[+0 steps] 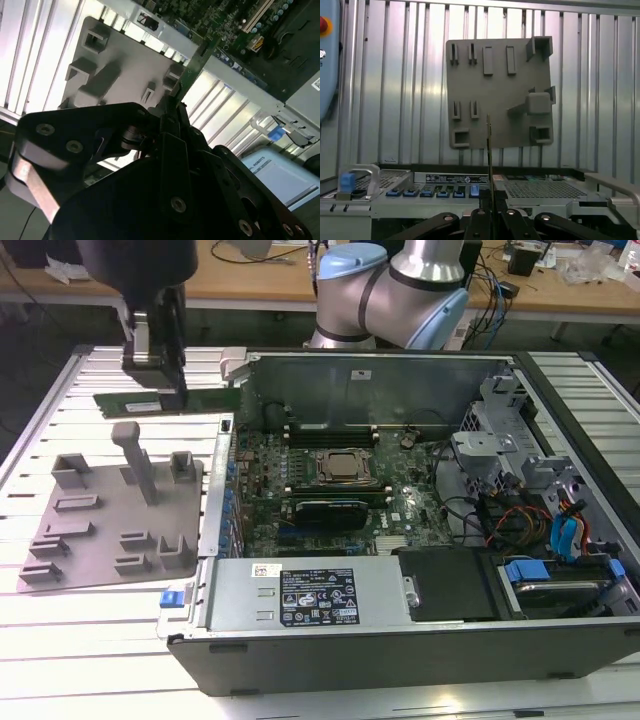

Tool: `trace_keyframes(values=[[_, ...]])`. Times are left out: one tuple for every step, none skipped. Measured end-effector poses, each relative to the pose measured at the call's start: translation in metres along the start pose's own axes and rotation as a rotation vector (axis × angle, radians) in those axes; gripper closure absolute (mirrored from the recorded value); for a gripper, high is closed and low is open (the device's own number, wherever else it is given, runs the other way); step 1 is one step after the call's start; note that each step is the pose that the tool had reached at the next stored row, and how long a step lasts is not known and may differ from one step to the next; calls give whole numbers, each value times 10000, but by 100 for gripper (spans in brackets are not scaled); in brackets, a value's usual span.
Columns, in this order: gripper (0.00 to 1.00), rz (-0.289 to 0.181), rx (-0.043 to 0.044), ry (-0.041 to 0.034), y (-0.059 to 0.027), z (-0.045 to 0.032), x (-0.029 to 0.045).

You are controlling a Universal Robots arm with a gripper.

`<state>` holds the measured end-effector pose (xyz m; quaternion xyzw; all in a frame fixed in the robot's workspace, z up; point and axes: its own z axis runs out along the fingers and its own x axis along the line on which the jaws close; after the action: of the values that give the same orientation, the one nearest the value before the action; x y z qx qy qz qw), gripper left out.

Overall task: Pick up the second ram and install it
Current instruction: 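Pick up the second ram and move it above second insertion slot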

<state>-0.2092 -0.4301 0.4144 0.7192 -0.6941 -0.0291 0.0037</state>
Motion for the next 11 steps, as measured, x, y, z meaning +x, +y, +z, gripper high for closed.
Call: trace_keyframes(values=[[89, 0, -1, 0, -51, -1, -18], [89, 0, -1, 2, -93, -3, -32], [89, -1, -2, 1, -178, -4, -58], [89, 1, -2, 2, -221, -5, -69], [89, 1, -4, 3, -262, -7, -78], [89, 0, -4, 4, -322, -8, -89], [89, 0, -4, 4, -384, -10, -100], [89, 1, -6, 4, -443, -12, -110], [89, 1, -6, 5, -492, -13, -119], [89, 0, -7, 6, -539, -15, -127], [89, -1, -6, 5, -604, -16, -137]])
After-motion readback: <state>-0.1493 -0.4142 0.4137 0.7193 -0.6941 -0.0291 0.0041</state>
